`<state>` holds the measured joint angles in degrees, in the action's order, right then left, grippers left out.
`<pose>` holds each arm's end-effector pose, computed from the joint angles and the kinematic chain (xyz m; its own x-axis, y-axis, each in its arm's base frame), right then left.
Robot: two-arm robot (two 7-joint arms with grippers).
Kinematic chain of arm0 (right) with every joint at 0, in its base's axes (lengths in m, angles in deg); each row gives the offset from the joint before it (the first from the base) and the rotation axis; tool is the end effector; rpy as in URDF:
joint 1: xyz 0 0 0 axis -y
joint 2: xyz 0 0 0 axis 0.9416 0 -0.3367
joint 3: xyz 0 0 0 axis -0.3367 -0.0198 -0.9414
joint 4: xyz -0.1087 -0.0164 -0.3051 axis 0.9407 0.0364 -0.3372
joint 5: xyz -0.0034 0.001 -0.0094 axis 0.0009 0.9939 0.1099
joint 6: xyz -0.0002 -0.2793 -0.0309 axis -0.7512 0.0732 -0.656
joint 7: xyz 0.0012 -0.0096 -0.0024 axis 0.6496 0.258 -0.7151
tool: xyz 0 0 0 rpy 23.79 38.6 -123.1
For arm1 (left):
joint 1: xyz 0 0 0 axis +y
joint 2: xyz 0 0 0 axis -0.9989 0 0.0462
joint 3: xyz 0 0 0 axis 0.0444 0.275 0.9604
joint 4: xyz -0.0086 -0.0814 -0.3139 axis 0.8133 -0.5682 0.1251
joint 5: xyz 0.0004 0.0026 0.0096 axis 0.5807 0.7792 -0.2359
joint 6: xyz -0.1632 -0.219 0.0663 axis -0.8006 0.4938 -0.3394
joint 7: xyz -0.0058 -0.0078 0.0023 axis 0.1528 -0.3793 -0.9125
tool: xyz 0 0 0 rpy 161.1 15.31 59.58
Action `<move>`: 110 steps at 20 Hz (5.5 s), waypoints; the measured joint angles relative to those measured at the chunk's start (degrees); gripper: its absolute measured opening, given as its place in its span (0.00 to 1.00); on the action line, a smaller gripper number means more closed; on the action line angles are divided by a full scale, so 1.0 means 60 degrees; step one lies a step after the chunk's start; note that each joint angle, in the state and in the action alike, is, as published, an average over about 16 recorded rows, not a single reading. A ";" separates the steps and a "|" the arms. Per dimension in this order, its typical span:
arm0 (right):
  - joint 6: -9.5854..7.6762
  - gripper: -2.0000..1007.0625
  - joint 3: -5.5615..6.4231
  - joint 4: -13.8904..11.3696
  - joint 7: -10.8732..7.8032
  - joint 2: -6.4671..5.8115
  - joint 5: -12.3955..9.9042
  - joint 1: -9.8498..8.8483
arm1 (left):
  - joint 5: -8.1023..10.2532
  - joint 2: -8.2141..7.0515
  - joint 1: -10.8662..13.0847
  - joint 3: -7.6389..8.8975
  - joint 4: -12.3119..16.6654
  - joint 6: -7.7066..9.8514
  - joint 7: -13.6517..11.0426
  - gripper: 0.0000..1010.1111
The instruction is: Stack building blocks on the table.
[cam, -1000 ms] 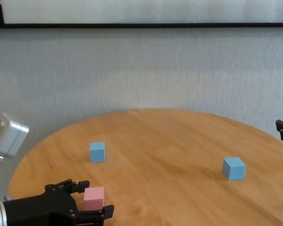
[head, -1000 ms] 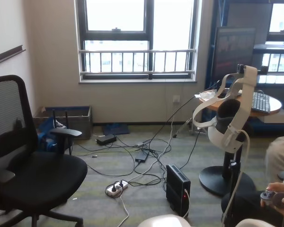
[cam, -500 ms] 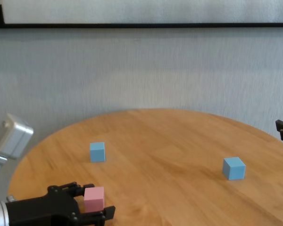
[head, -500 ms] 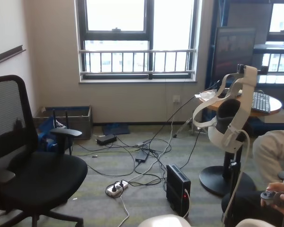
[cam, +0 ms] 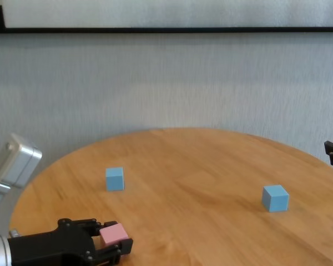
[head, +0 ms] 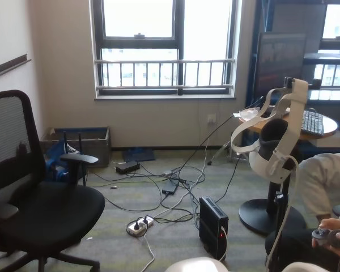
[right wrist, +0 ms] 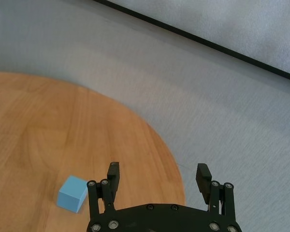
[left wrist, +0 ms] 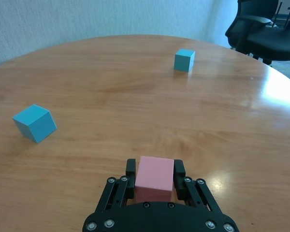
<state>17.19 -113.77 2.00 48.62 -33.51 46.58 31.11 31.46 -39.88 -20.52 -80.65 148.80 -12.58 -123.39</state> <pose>0.3373 -0.1094 -0.3246 0.2923 -0.8803 0.3736 0.9552 0.2875 -0.0700 0.3668 0.0883 -0.3903 0.7985 0.5981 0.0689 -0.5953 0.7673 0.2384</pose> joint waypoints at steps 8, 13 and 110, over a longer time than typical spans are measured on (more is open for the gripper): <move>0.0000 0.99 0.0000 0.0000 0.0000 0.0000 0.0000 0.0000 | -0.0015 -0.0079 0.0079 0.0031 0.0284 0.0090 0.0126 0.42; 0.0000 0.99 0.0000 0.0000 0.0000 0.0000 0.0000 0.0000 | -0.0102 -0.0142 0.0051 0.0032 0.0575 0.0205 0.0234 0.40; -0.1152 0.99 0.0392 -0.0799 -0.0351 0.0198 -0.0863 -0.0377 | -0.0038 -0.0527 -0.0161 0.0253 0.1168 0.0394 0.0405 0.99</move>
<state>10.28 -111.42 -2.79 46.52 -32.32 41.40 28.85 31.23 -43.04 -21.49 -79.14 155.81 -10.21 -120.95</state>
